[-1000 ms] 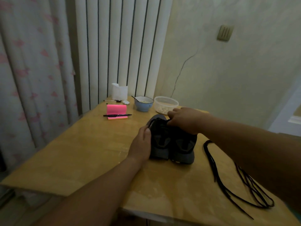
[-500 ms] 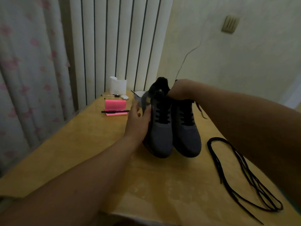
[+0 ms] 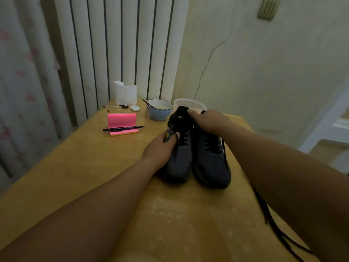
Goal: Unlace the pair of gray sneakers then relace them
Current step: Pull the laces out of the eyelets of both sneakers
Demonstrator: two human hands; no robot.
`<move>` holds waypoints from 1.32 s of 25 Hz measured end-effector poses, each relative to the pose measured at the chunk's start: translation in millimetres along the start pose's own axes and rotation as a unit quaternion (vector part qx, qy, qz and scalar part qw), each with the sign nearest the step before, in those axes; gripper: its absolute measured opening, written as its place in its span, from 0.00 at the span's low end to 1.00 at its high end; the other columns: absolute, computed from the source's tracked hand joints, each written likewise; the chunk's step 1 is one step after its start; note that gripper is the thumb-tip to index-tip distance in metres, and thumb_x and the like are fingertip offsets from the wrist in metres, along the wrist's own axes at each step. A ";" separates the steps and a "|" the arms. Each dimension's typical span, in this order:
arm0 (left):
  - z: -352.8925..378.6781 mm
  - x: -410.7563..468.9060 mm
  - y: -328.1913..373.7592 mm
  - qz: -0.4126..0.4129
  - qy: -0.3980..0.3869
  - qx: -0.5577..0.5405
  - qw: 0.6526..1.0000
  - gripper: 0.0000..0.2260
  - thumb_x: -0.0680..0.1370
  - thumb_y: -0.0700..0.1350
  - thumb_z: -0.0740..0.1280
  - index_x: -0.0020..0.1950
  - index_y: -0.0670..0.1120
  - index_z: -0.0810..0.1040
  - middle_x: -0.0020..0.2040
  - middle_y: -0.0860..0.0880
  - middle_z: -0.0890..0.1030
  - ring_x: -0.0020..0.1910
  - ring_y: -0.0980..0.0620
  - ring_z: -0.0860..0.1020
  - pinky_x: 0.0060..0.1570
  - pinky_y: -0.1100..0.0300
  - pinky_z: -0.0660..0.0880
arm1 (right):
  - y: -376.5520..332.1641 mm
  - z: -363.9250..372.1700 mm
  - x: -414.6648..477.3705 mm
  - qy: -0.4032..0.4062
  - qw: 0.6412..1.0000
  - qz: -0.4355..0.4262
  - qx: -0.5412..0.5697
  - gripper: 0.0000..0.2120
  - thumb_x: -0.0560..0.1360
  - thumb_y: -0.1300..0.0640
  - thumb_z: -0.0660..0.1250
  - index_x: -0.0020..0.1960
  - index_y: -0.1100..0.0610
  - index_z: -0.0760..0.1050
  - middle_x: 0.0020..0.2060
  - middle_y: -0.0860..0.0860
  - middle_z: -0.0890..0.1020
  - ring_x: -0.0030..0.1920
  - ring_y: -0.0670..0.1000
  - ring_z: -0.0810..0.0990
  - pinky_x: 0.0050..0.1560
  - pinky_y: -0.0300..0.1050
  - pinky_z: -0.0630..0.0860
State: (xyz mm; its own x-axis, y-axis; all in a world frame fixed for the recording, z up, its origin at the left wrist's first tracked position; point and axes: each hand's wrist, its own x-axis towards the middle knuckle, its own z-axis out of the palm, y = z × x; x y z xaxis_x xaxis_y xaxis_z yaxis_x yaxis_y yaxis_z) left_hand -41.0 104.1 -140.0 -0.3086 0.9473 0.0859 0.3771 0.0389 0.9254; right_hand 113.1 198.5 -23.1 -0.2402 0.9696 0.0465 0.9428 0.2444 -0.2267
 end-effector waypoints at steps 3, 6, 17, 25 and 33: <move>-8.0 -3.6 1.6 -0.013 0.013 -0.005 1.000 0.21 0.86 0.59 0.58 0.72 0.50 0.77 0.69 0.47 0.79 0.67 0.46 0.76 0.61 0.52 0.72 | 31.2 -2.8 -21.5 0.144 0.968 -0.058 0.198 0.33 0.85 0.37 0.54 0.50 0.67 0.78 0.48 0.65 0.81 0.51 0.65 0.80 0.47 0.54 0.73; -10.8 -26.1 7.2 0.062 0.185 0.050 0.980 0.15 0.85 0.46 0.61 0.70 0.47 0.76 0.66 0.48 0.79 0.66 0.47 0.76 0.65 0.48 0.74 | 82.1 7.5 -64.7 0.254 0.896 0.041 0.361 0.23 0.85 0.43 0.58 0.53 0.63 0.77 0.46 0.58 0.80 0.50 0.61 0.78 0.43 0.51 0.71; 93.9 -56.9 82.5 -0.032 -0.027 0.001 0.999 0.25 0.82 0.48 0.65 0.77 0.47 0.62 0.59 0.47 0.78 0.52 0.47 0.80 0.52 0.49 0.81 | 99.7 74.9 -121.3 0.009 0.899 0.001 0.437 0.28 0.82 0.40 0.65 0.78 0.50 0.65 0.67 0.51 0.79 0.53 0.46 0.81 0.50 0.42 0.81; 81.1 -103.8 73.5 0.026 -0.020 0.016 0.999 0.21 0.78 0.53 0.71 0.68 0.50 0.70 0.64 0.48 0.77 0.59 0.48 0.80 0.60 0.45 0.80 | 117.3 65.6 -183.3 0.016 0.887 0.007 0.461 0.28 0.79 0.46 0.72 0.75 0.53 0.68 0.57 0.46 0.78 0.51 0.45 0.80 0.44 0.39 0.78; 68.0 -154.9 59.0 0.056 -0.010 0.008 0.998 0.23 0.81 0.59 0.69 0.70 0.49 0.69 0.60 0.51 0.79 0.58 0.51 0.80 0.55 0.53 0.80 | 123.4 65.3 -232.9 0.063 0.889 -0.001 0.453 0.23 0.80 0.39 0.68 0.68 0.51 0.73 0.58 0.47 0.81 0.53 0.45 0.81 0.48 0.43 0.80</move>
State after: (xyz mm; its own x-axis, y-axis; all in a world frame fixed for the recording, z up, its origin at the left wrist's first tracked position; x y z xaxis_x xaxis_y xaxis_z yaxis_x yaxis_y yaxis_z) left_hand 88.4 -18.7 -123.8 -0.2460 0.9523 0.1805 0.4217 -0.0625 0.9046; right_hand 270.2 2.1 -125.3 -0.1603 0.9766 0.1431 0.3546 0.1923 -0.9150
